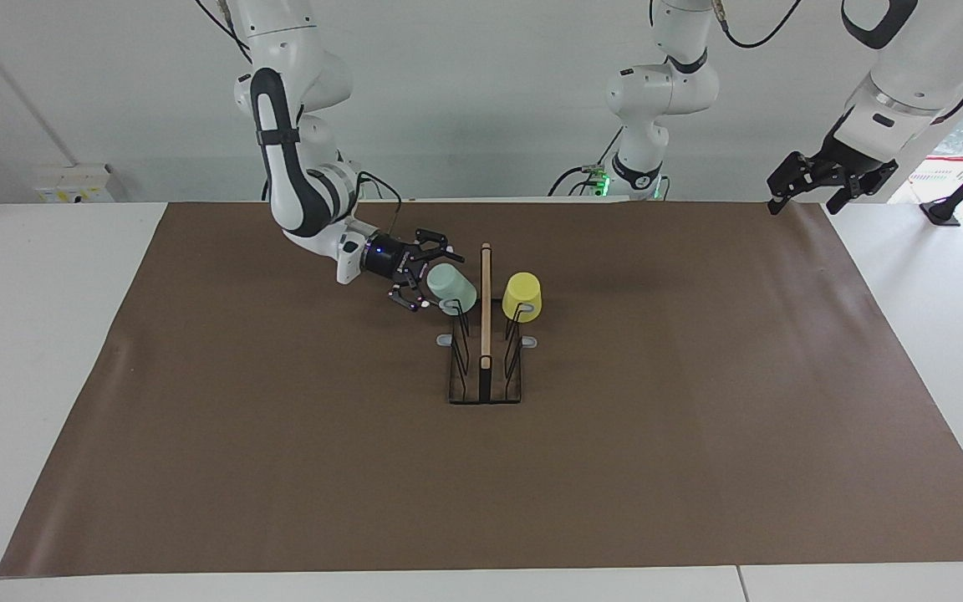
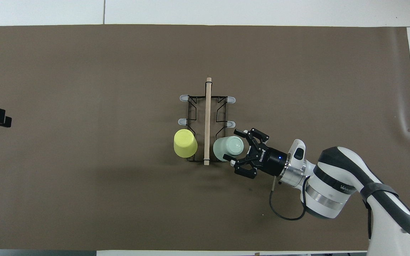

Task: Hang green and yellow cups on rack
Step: 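Lower the green cup onto the rack peg with the right gripper, then open the right gripper and withdraw it from the green cup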

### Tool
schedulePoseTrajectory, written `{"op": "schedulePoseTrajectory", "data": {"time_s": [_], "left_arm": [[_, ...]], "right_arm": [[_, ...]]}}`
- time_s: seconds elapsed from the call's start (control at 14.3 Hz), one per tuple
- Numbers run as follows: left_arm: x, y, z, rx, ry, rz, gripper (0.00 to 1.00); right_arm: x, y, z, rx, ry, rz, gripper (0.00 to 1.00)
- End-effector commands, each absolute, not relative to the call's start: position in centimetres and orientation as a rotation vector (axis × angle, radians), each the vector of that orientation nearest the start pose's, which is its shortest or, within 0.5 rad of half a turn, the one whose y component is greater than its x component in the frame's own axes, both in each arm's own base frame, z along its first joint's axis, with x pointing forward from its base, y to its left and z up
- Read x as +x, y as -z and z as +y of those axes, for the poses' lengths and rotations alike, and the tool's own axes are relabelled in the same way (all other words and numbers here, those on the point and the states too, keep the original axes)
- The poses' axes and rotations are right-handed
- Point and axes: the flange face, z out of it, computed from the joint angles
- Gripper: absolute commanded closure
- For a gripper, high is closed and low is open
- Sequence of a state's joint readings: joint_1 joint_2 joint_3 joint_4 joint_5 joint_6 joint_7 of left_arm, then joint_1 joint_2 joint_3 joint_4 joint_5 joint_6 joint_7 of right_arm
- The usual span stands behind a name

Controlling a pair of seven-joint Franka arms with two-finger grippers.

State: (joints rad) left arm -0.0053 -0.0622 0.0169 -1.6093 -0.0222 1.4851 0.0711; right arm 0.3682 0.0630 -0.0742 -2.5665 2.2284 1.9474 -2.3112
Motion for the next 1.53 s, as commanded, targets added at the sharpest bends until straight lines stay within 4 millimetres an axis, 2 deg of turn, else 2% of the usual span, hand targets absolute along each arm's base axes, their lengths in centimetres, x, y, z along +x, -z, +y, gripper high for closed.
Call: {"op": "schedulePoseTrajectory", "data": {"time_s": [0.0,0.28,0.42,0.49,0.63,0.84,1.05,1.26,1.33,1.47], "left_arm": [[53.7,-62.9,0.1,-3.174,-0.086,0.092,0.00],[54.3,-62.3,0.1,-3.175,-0.042,0.086,0.00],[53.9,-61.4,0.0,-3.176,-0.055,0.063,0.00],[53.9,-61.2,-0.1,-3.176,-0.060,0.031,0.00],[53.9,-61.2,-0.5,-3.172,-0.061,0.014,0.00],[53.9,-61.4,-0.5,-3.171,-0.053,0.024,0.00],[53.6,-61.5,-0.3,-3.171,-0.070,0.015,0.00],[53.6,-61.5,-0.4,-3.171,-0.070,0.017,0.00],[53.6,-61.5,-0.4,-3.171,-0.070,0.017,0.00],[53.6,-61.5,-0.4,-3.171,-0.070,0.017,0.00]], "right_arm": [[44.1,-27.2,14.1,-1.631,1.200,-0.600,0.00],[47.3,-29.0,2.6,-1.654,1.078,-0.772,0.00],[49.8,-30.9,-2.7,-1.686,0.969,-0.868,0.00],[51.7,-33.5,-5.1,-1.711,0.856,-0.934,0.00],[53.3,-37.6,-8.2,-1.856,0.639,-1.011,0.00],[54.7,-42.0,-9.1,-2.045,0.446,-1.005,0.00],[56.4,-45.8,-7.8,-2.237,0.249,-1.066,0.00],[57.0,-48.4,-7.4,-2.373,0.148,-0.948,0.00],[57.4,-49.9,-6.2,-2.398,0.123,-0.947,0.00],[57.3,-53.9,-6.1,-2.560,-0.012,-0.858,0.00]]}}
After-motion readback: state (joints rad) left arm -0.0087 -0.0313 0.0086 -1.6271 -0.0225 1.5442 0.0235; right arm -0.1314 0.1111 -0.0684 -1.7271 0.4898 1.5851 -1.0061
